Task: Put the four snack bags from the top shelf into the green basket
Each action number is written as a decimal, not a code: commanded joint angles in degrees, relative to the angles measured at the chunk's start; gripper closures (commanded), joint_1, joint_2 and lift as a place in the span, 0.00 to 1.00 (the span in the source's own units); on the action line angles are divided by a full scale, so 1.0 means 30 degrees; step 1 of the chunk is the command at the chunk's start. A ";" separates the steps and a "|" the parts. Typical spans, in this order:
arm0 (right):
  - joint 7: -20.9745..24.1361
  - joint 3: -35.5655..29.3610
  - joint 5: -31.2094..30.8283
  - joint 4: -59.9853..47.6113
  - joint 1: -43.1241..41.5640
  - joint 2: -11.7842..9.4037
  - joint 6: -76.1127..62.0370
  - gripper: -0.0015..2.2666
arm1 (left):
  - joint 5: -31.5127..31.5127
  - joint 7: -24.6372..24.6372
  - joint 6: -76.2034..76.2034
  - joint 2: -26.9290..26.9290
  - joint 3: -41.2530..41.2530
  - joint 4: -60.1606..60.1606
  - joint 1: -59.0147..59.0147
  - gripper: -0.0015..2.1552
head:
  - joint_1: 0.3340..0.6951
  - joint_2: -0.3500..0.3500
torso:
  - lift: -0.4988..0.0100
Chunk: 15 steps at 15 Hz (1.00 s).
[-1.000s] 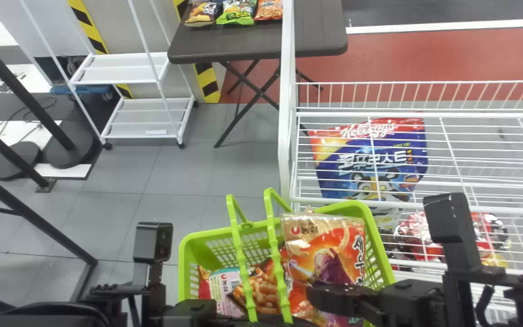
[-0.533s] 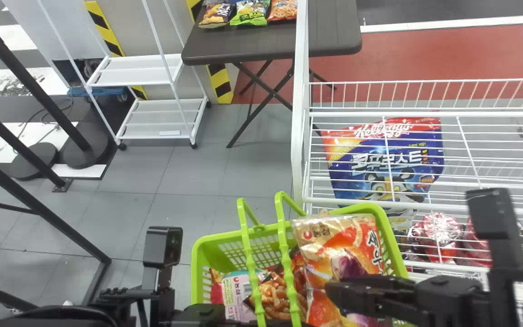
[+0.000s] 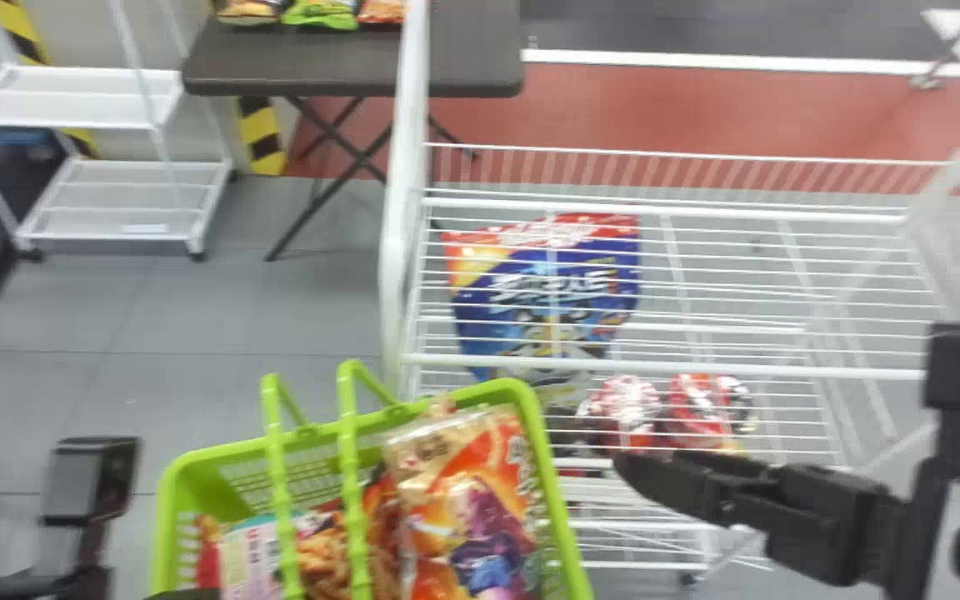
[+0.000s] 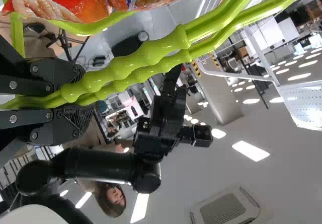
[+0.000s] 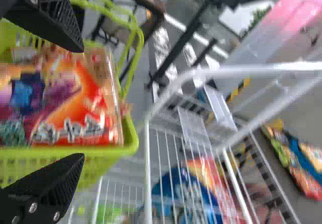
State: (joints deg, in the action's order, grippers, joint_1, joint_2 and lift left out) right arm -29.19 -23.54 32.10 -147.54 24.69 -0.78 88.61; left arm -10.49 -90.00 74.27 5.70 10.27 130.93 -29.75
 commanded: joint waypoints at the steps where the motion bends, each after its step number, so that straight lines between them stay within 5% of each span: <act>1: 0.0005 0.0522 -0.4020 0.0165 0.1554 0.0279 -0.4646 0.01 | 0.0010 -0.0189 -0.0103 0.0003 -0.0025 -0.0048 -0.0101 1.00 | 1.00 0.22 | 0.98; 6: -0.0816 0.1606 -0.5719 0.3739 0.4601 0.0279 -2.2048 0.02 | -0.0019 -0.0189 -0.0044 -0.0085 0.0063 -0.0077 -0.0131 1.00 | 1.00 0.03 | 0.98; 10: -0.1284 0.1664 -0.7799 0.6493 0.4630 0.0279 -2.7497 0.03 | 0.0127 -0.0189 0.0015 -0.0495 0.0180 -0.0077 -0.0365 1.00 | 1.00 0.00 | 0.98; 15: -0.0610 0.2338 -0.9703 0.7431 0.4718 0.0279 -2.8845 0.03 | 0.0186 -0.0189 0.0190 -0.0553 -0.0025 -0.0019 -0.0658 1.00 | 1.00 0.00 | 0.98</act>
State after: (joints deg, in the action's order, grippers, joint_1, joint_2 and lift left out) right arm -31.52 -17.09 3.32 -126.32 38.84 0.00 2.85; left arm -10.02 -90.00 74.77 4.05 10.38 130.74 -31.39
